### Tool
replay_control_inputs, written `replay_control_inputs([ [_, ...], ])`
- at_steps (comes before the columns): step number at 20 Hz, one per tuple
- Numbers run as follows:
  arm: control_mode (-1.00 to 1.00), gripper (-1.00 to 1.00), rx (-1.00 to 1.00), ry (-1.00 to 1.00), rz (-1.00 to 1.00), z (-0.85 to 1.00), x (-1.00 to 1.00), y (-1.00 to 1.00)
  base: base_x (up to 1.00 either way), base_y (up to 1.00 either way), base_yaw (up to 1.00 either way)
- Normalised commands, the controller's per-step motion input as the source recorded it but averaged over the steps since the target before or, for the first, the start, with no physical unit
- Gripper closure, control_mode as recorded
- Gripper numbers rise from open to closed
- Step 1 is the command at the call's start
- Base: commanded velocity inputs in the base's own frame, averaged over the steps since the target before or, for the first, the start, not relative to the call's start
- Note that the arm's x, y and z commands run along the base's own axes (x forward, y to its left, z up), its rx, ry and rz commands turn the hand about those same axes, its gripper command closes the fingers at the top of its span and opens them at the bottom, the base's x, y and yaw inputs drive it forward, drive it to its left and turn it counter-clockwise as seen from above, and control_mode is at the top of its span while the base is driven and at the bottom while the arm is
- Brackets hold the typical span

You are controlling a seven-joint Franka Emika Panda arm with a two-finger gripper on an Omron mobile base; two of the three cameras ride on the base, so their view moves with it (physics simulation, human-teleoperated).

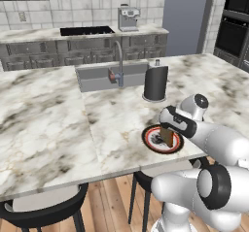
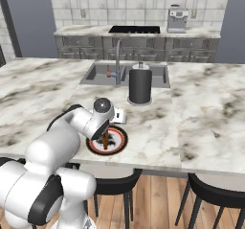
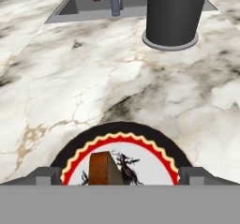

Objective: Start the toaster. Once the lever pops up, take the bread to the plate on the dining counter.

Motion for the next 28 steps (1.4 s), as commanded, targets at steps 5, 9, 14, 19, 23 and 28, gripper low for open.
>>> replay_control_inputs([
  [5,-1.0,-1.0,0.0,0.02,0.0,0.13,0.0,0.0,0.0,0.0,0.0],
  [9,-1.0,-1.0,0.0,0.02,0.0,0.12,0.0,0.0,0.0,0.0,0.0],
  [14,-1.0,-1.0,0.0,0.02,0.0,0.33,-0.01,0.0,0.0,0.0,0.0],
  [19,-1.0,-1.0,0.0,0.04,0.0,0.54,-0.42,0.0,0.0,0.0,0.0],
  [23,-1.0,-1.0,0.0,0.05,-0.03,0.65,-0.79,0.0,0.0,0.0,0.0],
  [28,-1.0,-1.0,0.0,0.08,-0.06,0.74,-0.69,0.01,0.0,0.0,0.0],
])
